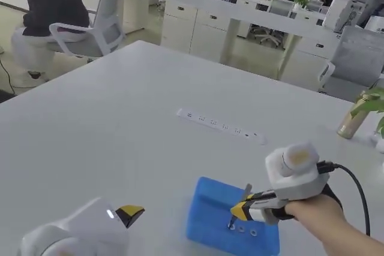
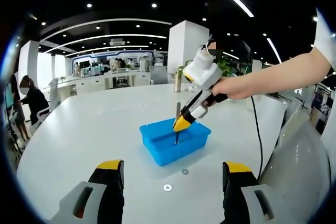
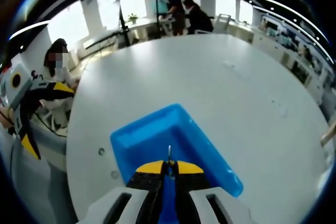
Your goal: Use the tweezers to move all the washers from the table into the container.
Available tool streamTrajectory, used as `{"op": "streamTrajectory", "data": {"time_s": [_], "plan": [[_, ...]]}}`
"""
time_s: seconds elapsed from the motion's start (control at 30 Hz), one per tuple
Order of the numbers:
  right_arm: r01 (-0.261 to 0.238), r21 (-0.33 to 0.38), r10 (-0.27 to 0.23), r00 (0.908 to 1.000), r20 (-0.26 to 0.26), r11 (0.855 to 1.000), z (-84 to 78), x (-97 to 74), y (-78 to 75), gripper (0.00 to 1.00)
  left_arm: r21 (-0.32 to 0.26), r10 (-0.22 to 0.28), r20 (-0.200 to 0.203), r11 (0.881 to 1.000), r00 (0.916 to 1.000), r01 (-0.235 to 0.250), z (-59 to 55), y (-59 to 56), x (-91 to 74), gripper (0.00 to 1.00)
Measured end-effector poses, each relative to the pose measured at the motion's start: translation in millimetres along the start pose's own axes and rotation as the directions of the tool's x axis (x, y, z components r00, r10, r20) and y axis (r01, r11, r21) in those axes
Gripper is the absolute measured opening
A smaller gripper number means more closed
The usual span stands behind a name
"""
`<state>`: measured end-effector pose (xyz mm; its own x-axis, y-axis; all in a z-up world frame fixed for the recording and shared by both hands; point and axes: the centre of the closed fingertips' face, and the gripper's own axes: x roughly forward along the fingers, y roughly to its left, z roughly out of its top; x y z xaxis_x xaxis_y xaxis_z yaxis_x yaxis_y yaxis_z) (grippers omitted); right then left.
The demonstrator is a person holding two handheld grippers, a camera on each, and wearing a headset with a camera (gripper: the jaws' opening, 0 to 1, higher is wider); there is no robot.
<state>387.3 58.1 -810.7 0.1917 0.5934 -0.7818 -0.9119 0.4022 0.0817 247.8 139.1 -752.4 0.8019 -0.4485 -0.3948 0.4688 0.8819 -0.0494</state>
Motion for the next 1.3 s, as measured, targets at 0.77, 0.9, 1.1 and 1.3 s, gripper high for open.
{"op": "streamTrajectory", "data": {"time_s": [0.77, 0.9, 1.1, 1.3], "plan": [[0.016, 0.014, -0.017, 0.9973, 0.072, 1.000, 5.9, -23.7, 0.6, 0.03, 0.014, -0.014, -0.017, 1.000, 0.9997, 0.015, -2.0, -2.7, 2.0, 0.77], [0.015, 0.010, -0.016, 0.9940, 0.109, 1.000, 15.8, -30.4, 9.1, 0.03, 0.015, -0.015, -0.019, 1.000, 0.9997, 0.016, -2.3, -2.8, 2.4, 0.77], [-0.008, -0.005, 0.009, 0.9882, 0.153, 1.000, 30.6, -37.3, 24.4, 0.03, 0.011, -0.012, -0.021, 1.000, 0.9997, 0.012, -2.7, -1.9, 2.3, 0.77], [-0.019, -0.032, 0.024, 0.9837, 0.178, 0.999, 43.0, -41.3, 35.0, 0.03, 0.011, -0.005, -0.022, 1.000, 0.9997, 0.005, -3.1, -0.7, 1.9, 0.77]]}}
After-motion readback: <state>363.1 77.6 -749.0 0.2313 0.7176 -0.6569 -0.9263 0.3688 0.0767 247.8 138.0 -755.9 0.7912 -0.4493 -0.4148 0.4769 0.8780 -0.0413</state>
